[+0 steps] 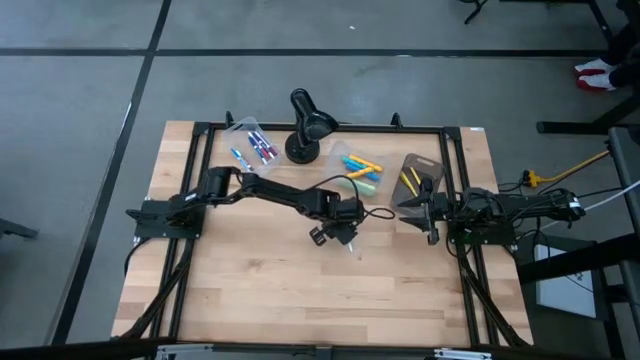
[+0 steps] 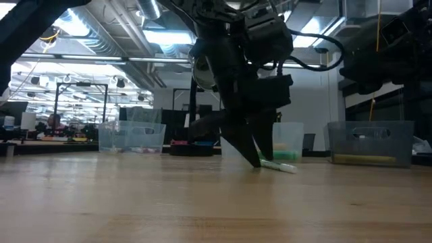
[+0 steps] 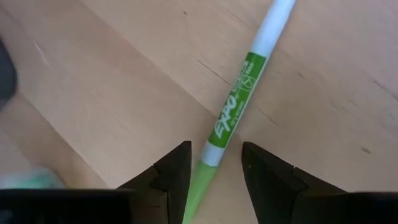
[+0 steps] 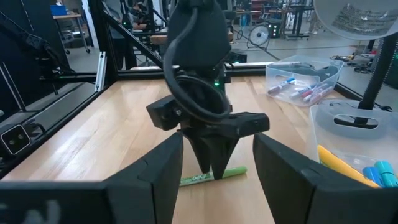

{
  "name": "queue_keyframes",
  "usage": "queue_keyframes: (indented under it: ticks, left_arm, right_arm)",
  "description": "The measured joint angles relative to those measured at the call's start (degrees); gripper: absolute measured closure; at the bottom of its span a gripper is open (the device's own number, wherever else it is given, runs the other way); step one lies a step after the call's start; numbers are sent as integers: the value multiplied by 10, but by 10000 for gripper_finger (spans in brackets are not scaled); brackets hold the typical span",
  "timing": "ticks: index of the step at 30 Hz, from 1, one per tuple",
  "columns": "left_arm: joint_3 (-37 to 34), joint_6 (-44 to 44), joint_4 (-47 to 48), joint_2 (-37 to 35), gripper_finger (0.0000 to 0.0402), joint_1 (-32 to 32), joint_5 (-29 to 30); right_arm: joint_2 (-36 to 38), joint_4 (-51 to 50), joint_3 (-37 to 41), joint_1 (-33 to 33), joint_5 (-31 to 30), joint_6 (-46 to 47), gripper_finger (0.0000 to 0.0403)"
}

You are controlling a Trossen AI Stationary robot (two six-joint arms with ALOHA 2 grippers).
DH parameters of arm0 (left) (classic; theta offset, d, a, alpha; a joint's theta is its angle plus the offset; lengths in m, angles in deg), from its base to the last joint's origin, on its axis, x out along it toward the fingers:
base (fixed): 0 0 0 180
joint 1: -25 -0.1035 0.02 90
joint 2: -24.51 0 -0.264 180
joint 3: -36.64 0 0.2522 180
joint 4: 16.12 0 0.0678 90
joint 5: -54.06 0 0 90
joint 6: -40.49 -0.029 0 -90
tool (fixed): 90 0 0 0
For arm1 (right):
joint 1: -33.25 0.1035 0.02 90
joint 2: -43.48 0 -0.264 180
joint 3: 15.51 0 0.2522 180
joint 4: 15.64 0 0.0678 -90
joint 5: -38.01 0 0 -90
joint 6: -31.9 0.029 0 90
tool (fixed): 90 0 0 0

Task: Pick & Place Markers
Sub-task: Put the green marker in the left transparent bin

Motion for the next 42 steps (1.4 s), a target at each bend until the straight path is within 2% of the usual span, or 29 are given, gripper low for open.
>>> queue_keyframes:
  ticks: [9, 17, 23, 31, 37, 42]
  left_arm:
    - [1, 119, 59, 2, 312, -1, -114]
    - [0, 166, 73, 0, 363, 0, -131]
    - [-2, 212, 82, 0, 369, 1, -191]
    - [-3, 282, 74, -9, 371, 2, -185]
    - [-5, 309, 73, -19, 370, 13, -126]
    - [-5, 318, 70, -22, 370, 24, -107]
  right_arm:
    - [0, 0, 0, 0, 0, 0, 209]
    - [0, 0, 0, 0, 0, 0, 209]
    - [0, 0, 0, 0, 0, 0, 209]
    - [0, 0, 0, 0, 0, 0, 209]
    - [0, 0, 0, 0, 0, 0, 209]
    - [0, 0, 0, 0, 0, 0, 209]
